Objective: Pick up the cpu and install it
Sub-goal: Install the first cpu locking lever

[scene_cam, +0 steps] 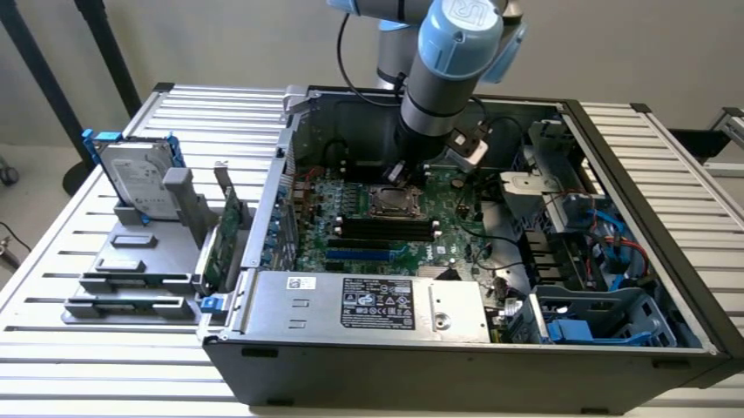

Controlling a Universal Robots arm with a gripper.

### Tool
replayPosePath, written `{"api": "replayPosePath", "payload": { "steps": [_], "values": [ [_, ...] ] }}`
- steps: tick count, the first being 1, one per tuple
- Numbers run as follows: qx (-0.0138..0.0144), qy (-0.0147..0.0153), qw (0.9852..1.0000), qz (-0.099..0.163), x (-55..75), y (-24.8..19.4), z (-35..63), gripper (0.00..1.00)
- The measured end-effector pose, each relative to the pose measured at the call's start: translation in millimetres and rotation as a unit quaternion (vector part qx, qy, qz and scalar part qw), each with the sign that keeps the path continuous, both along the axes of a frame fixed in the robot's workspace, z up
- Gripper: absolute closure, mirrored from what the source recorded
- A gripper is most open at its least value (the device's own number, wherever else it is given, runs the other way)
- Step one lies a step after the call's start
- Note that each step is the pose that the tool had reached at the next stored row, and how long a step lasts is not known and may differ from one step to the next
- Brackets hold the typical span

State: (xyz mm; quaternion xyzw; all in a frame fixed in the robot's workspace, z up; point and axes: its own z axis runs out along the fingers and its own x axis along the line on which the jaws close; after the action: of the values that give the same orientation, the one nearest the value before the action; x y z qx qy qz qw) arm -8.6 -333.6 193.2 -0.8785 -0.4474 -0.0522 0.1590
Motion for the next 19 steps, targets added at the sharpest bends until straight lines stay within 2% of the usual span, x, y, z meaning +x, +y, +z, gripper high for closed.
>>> {"api": "replayPosePath", "payload": {
  "steps": [6,10,19],
  "values": [
    [0.0117,-0.0001,0.9999,0.0,0.0,-0.7,-0.1,0.89],
    [0.0126,0.0005,0.9999,0.0,-0.2,-4.0,5.3,0.89],
    [0.0126,0.0007,0.9999,0.0,-16.7,-21.7,13.2,0.89]
  ]
}}
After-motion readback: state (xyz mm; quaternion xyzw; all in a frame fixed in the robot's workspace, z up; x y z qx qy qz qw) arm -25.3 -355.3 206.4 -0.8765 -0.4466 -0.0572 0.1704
